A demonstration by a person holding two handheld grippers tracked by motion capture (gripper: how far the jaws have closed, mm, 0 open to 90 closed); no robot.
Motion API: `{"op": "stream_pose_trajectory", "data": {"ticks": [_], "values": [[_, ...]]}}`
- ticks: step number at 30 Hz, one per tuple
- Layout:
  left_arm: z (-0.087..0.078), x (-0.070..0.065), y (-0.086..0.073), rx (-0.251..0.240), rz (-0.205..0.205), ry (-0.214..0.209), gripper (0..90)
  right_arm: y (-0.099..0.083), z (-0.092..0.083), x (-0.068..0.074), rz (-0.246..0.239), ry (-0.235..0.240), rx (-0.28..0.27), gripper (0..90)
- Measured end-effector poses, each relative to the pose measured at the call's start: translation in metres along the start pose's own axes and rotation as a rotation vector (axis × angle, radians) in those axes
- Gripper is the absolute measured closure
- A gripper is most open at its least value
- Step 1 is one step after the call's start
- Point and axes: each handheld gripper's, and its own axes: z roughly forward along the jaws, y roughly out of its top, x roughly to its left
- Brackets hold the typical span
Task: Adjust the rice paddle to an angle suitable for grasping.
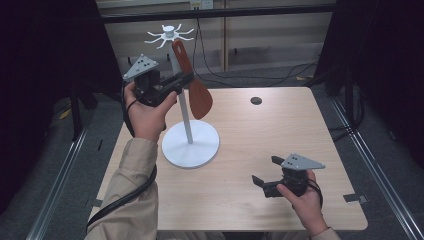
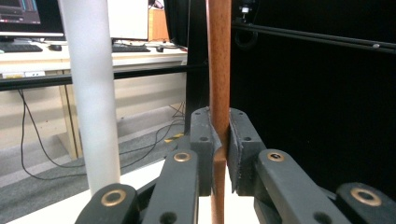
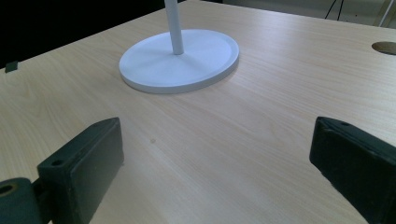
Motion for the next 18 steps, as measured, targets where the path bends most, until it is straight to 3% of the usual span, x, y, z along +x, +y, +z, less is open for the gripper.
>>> {"op": "stream_pose_trajectory", "data": {"ticks": [18], "values": [[-0.003, 0.012, -0.008, -0.018, -0.019, 0.035, 80.7, 0.001, 0.0, -0.001, -0.007, 0.0, -0.003, 2.7]]}}
